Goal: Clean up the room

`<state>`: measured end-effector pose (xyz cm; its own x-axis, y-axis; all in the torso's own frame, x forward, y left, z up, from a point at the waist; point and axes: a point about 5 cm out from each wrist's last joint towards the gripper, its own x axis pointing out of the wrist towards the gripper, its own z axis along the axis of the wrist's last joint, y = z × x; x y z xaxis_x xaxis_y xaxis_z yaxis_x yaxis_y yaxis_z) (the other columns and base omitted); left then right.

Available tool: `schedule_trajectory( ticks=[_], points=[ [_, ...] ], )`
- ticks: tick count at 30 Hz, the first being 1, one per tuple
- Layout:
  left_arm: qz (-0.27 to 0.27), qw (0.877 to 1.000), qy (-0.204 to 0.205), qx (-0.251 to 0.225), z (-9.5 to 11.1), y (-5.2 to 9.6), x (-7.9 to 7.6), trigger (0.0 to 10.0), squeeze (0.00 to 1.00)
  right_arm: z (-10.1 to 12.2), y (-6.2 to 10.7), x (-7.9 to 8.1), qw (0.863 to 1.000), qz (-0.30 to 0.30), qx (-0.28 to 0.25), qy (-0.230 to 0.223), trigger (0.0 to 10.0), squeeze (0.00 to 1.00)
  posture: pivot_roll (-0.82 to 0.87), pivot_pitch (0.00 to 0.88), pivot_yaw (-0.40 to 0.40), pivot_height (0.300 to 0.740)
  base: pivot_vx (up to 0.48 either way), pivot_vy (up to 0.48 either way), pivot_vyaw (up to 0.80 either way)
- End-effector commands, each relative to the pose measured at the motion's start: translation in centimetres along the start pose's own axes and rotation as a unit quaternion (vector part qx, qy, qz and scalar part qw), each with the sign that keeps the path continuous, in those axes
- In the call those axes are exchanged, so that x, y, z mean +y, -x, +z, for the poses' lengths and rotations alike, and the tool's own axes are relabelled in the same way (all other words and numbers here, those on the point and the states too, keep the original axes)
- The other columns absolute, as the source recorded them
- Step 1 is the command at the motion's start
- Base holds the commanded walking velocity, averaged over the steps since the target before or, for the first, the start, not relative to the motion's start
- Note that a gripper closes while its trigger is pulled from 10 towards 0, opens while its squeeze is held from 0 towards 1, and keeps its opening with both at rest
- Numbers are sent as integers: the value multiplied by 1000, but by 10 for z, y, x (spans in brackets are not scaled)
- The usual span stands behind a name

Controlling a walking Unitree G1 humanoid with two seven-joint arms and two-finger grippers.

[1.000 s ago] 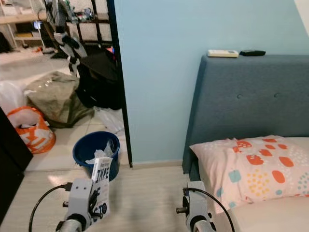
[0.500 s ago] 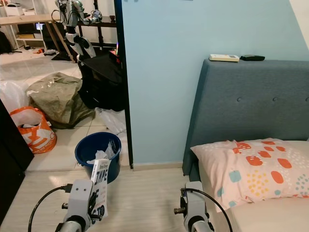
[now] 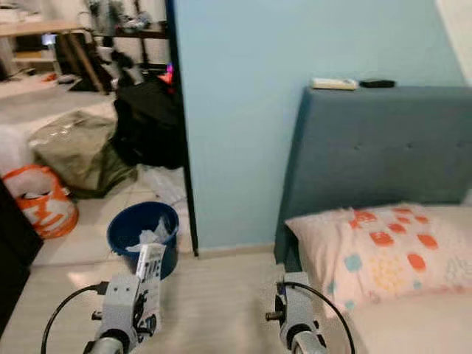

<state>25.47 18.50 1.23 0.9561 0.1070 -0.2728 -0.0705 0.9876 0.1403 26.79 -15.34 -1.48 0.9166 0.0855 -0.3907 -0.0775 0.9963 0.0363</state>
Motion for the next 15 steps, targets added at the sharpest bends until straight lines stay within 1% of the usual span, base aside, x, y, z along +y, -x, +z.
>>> schedule_trajectory(
  ticks=[1,15],
  points=[
    [-7,1000,-3,-7,3,-2,-3,10000,0,-6,2,-2,1000,-6,13,-3,10000,0,37,88,-58,728,0,0,-800],
    [-6,1000,-7,-8,3,-2,-3,10000,0,-5,2,-3,1000,-9,14,-3,10000,0,38,90,-57,728,0,0,-800]
  ],
)
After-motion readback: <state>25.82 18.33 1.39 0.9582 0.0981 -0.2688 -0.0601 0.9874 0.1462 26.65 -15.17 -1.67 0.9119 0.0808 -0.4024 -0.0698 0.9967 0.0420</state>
